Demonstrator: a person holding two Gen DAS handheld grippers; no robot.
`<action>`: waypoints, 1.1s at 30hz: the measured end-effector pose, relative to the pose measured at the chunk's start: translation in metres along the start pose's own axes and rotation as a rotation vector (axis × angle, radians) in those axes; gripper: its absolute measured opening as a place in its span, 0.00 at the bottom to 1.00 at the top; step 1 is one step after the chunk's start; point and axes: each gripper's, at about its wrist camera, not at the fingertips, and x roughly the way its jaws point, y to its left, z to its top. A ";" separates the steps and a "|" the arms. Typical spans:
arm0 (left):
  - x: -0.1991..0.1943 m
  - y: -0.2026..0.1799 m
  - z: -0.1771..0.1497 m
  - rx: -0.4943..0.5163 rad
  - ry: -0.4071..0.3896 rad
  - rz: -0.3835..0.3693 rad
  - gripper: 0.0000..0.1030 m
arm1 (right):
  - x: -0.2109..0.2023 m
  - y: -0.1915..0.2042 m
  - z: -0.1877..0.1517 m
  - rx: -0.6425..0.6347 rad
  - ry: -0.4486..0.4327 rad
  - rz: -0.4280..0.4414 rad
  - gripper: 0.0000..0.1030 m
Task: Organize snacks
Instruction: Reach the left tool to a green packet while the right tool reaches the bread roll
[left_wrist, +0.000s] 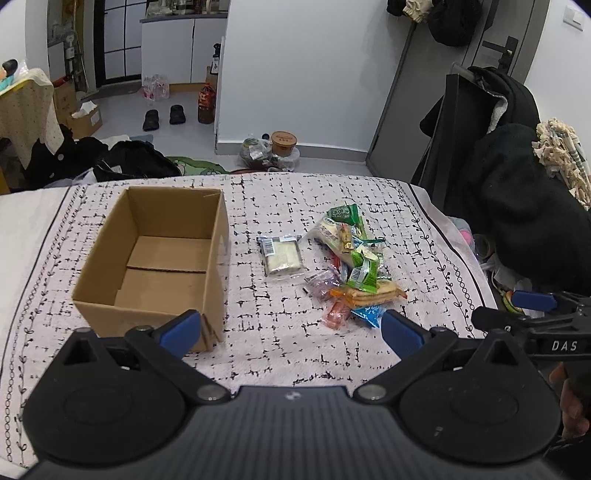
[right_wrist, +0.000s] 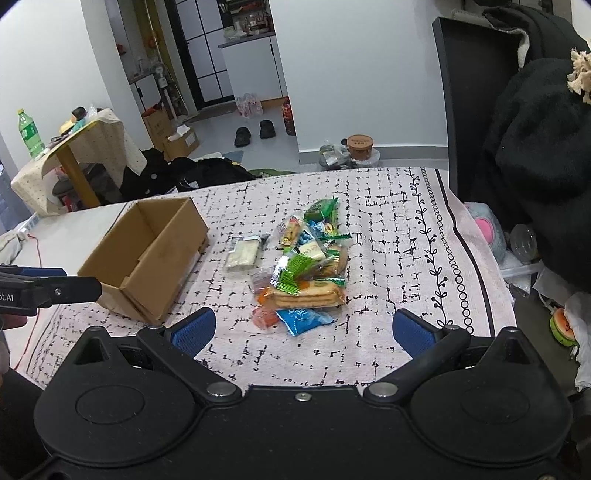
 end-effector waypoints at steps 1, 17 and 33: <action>0.003 0.000 0.000 -0.001 0.001 -0.002 1.00 | 0.003 -0.001 0.000 -0.001 0.004 -0.002 1.00; 0.067 -0.018 0.013 0.006 0.030 -0.074 1.00 | 0.051 -0.016 0.005 0.011 0.036 -0.002 1.00; 0.132 -0.037 0.031 0.016 0.014 -0.197 0.87 | 0.097 -0.045 -0.007 0.215 0.066 0.013 0.65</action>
